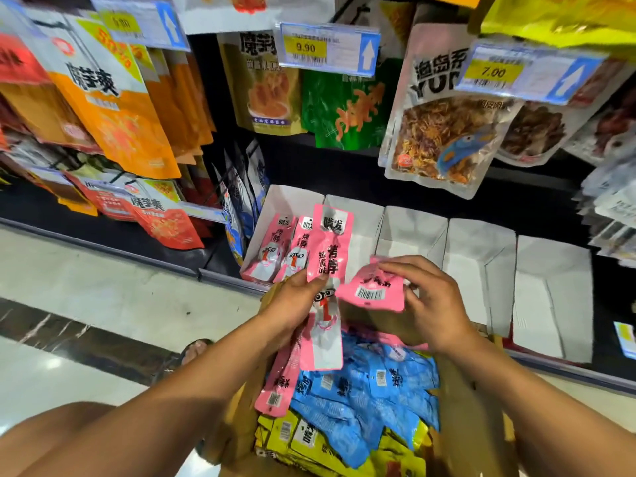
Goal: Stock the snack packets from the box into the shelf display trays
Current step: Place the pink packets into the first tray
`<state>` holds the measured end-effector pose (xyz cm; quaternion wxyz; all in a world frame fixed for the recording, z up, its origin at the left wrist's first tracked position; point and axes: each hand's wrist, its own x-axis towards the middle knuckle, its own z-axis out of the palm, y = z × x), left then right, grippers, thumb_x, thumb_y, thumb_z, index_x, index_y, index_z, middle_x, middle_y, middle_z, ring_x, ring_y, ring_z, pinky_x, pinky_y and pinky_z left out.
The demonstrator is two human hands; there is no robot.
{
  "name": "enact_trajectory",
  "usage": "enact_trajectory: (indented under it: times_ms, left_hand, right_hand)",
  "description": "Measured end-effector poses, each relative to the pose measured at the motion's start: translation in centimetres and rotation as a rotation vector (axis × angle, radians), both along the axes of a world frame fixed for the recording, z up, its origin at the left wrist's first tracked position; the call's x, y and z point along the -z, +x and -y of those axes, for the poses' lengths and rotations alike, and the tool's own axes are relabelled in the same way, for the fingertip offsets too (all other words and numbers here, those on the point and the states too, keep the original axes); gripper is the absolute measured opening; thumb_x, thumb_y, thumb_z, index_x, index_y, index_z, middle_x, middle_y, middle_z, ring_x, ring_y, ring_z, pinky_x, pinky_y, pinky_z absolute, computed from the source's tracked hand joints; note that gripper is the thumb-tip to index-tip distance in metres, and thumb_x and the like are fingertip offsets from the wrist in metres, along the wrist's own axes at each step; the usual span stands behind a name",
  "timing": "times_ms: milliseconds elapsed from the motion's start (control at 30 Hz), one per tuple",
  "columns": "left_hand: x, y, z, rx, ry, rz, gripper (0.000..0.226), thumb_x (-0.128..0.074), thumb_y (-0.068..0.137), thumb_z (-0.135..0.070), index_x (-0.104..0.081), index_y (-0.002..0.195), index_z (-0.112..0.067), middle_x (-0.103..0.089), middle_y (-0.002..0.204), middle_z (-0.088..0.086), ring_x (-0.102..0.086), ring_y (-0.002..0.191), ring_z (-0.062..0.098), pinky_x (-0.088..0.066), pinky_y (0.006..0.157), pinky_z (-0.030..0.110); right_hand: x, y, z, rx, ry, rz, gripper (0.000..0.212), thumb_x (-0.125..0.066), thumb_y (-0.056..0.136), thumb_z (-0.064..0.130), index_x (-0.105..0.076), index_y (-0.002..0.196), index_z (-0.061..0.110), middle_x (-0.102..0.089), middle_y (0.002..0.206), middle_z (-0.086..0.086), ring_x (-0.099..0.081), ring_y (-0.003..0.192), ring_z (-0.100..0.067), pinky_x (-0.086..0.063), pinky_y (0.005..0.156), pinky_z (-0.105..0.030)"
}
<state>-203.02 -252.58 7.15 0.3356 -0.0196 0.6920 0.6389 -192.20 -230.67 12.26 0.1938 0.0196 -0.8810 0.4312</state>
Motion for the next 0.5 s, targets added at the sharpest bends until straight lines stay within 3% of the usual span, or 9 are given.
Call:
enact_trajectory:
  times_ms: [67,133,167,233,367,433,500]
  left_hand:
    - [-0.7,0.2,0.1,-0.005,0.012,-0.026,0.037,-0.065,0.095,-0.046,-0.067,0.121,-0.02,-0.075,0.117,0.004,-0.07,0.111,0.027,-0.055,0.099,0.049]
    - [-0.4,0.3,0.2,0.026,-0.069,-0.107,0.049,-0.062,0.088,-0.07,-0.066,0.124,-0.037,-0.075,0.117,-0.007,-0.07,0.112,0.023,-0.053,0.101,0.053]
    - [1.4,-0.3,0.4,0.051,-0.087,-0.127,0.059,-0.06,0.08,-0.083,-0.064,0.125,-0.045,-0.074,0.119,-0.013,-0.069,0.114,0.021,-0.052,0.103,0.054]
    - [2.5,-0.7,0.4,0.078,-0.077,-0.135,0.063,-0.06,0.076,-0.086,-0.064,0.126,-0.049,-0.073,0.122,-0.018,-0.068,0.117,0.015,-0.05,0.106,0.051]
    - [-2.0,0.6,-0.2,0.087,-0.013,-0.13,0.065,-0.066,0.077,-0.069,-0.062,0.131,-0.034,-0.07,0.127,-0.016,-0.065,0.12,0.006,-0.046,0.112,0.041]
    - [-2.6,0.6,-0.3,0.091,0.03,-0.11,0.059,-0.075,0.08,-0.059,-0.063,0.129,-0.029,-0.073,0.124,-0.013,-0.067,0.118,0.009,-0.047,0.111,0.043]
    - [-2.7,0.4,-0.4,0.098,0.047,-0.075,0.045,-0.079,0.089,-0.036,-0.064,0.129,-0.022,-0.075,0.121,-0.006,-0.07,0.115,0.016,-0.051,0.107,0.045]
  right_hand:
    - [-0.1,0.1,0.0,0.105,-0.109,0.082,0.026,-0.068,0.094,0.016,-0.073,0.108,0.037,-0.07,0.102,0.015,-0.067,0.098,-0.007,-0.056,0.084,-0.033]
    - [0.2,-0.2,0.0,0.195,-0.257,0.201,0.011,-0.067,0.094,0.032,-0.074,0.099,0.039,-0.073,0.092,0.01,-0.07,0.086,-0.013,-0.058,0.077,-0.044]
    - [0.3,-0.4,0.1,0.217,-0.325,0.236,0.009,-0.067,0.094,0.033,-0.074,0.098,0.035,-0.075,0.09,0.007,-0.071,0.086,-0.016,-0.058,0.077,-0.048]
    - [0.4,-1.0,0.3,0.232,-0.44,0.262,0.009,-0.067,0.095,0.024,-0.076,0.098,0.023,-0.077,0.092,0.004,-0.073,0.088,-0.017,-0.059,0.081,-0.047]
    - [0.0,-1.7,1.2,0.203,-0.643,0.417,0.015,-0.062,0.098,0.017,-0.073,0.102,0.008,-0.078,0.094,0.0,-0.074,0.087,-0.017,-0.056,0.071,-0.025]
    - [0.3,-2.0,1.8,0.212,-0.673,0.483,0.017,-0.062,0.098,0.021,-0.073,0.101,0.008,-0.078,0.092,-0.003,-0.074,0.085,-0.023,-0.056,0.07,-0.034]
    - [0.4,-2.4,2.4,0.227,-0.688,0.516,0.019,-0.063,0.098,0.022,-0.072,0.099,0.005,-0.078,0.089,-0.007,-0.072,0.08,-0.027,-0.055,0.07,-0.036]
